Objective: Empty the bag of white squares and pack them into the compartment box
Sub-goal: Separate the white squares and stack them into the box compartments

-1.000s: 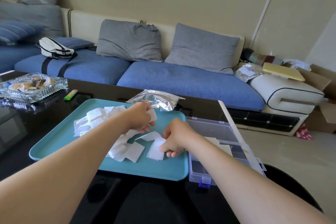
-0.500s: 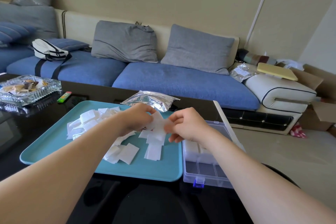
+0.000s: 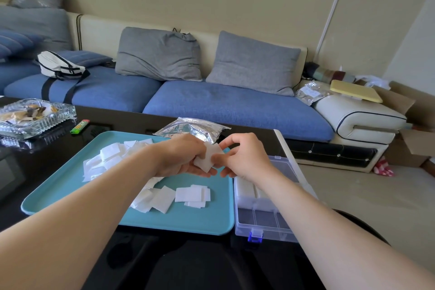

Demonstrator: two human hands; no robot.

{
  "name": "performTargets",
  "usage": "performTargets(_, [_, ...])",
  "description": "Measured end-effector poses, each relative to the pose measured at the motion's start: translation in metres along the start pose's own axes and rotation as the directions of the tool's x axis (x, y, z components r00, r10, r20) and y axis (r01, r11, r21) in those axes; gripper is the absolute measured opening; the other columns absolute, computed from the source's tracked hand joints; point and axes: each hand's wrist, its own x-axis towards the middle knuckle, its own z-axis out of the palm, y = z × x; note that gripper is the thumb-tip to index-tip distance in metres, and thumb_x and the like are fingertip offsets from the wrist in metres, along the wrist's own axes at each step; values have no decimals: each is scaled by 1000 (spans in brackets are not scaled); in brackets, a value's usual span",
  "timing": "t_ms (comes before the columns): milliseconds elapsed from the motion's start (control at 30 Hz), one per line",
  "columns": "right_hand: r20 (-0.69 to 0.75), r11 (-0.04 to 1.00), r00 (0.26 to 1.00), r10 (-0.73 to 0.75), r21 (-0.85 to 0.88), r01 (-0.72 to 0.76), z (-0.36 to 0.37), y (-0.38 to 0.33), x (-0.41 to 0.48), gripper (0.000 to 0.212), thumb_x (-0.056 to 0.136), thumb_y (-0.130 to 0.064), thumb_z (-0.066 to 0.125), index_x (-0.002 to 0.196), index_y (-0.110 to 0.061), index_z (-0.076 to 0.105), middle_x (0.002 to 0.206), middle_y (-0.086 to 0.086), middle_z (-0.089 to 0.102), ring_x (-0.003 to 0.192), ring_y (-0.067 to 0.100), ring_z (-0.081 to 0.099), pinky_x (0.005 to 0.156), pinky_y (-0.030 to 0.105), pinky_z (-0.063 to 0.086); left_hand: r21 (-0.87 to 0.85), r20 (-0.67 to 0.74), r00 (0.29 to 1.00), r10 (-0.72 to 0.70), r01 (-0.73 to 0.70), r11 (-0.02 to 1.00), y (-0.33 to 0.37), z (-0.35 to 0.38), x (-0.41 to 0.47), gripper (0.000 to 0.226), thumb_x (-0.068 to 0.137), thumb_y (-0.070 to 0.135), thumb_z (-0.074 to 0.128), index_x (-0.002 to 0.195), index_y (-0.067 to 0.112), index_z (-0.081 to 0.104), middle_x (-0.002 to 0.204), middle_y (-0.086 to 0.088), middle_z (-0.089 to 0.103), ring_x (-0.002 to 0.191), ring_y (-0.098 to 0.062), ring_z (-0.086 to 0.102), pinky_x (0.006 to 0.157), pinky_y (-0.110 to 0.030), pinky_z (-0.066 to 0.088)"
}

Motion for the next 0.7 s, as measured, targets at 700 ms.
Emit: performTargets(700, [8,863,967,-254,-451,230,22,5,1,70,73,-58,68,137,-35,58,127,-11,62,119,16,56,105,42,36,9,-71,997,23,-22,1000,6,21,-2,34,90,-11,35,100,1,66,96,-19,67,85,-30,66,77,-43,59])
